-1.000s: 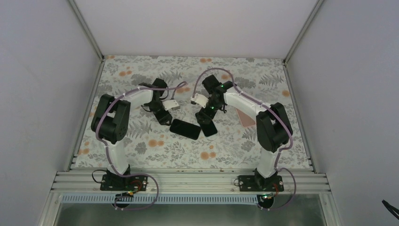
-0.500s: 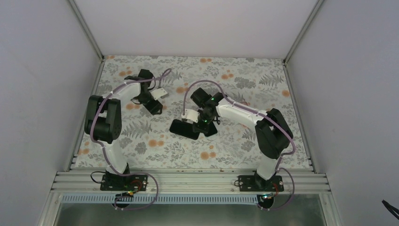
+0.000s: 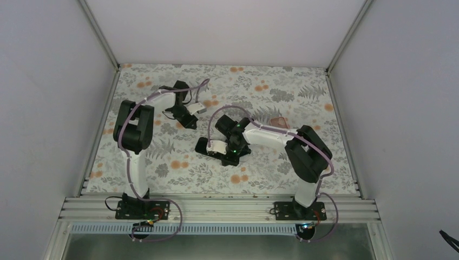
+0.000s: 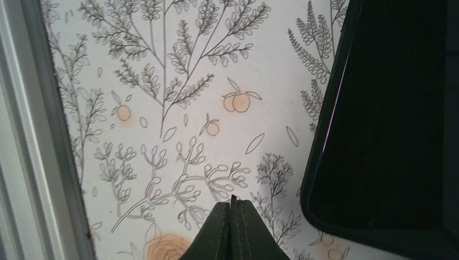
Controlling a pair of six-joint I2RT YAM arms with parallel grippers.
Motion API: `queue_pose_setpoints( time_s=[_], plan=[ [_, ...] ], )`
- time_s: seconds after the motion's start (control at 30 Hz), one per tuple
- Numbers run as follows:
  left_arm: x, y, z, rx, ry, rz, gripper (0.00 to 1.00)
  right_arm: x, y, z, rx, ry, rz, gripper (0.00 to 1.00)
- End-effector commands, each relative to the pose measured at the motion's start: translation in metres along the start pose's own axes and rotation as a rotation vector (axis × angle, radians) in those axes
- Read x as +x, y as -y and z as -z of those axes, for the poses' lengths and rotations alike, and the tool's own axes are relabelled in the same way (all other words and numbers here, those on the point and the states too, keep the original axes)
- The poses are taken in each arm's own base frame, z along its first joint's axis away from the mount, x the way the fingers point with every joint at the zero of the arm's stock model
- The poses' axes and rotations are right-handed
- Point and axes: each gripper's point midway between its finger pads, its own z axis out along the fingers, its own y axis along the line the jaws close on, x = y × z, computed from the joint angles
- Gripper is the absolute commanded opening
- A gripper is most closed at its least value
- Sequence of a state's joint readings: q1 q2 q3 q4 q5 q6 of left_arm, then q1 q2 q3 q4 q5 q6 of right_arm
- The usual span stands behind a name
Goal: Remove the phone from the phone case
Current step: Adjust the phone at the center of the board.
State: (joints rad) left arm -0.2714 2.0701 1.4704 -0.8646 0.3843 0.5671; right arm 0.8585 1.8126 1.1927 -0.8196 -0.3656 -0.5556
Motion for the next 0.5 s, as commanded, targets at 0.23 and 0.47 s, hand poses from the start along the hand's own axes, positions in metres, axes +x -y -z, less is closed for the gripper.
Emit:
queue_pose_setpoints(
  time_s=[0.23,0.47],
  plan=[
    [-0.012,0.044,-0.016,0.175,0.010,-0.053,0.02,0.000,0.015,-0.024,0.031,-0.024,0.003,0.04],
    [0.020,0.073,-0.032,0.284,-0.093,-0.078,0.02,0.002,0.037,-0.018,0.156,-0.038,-0.009,0.04]
  ],
)
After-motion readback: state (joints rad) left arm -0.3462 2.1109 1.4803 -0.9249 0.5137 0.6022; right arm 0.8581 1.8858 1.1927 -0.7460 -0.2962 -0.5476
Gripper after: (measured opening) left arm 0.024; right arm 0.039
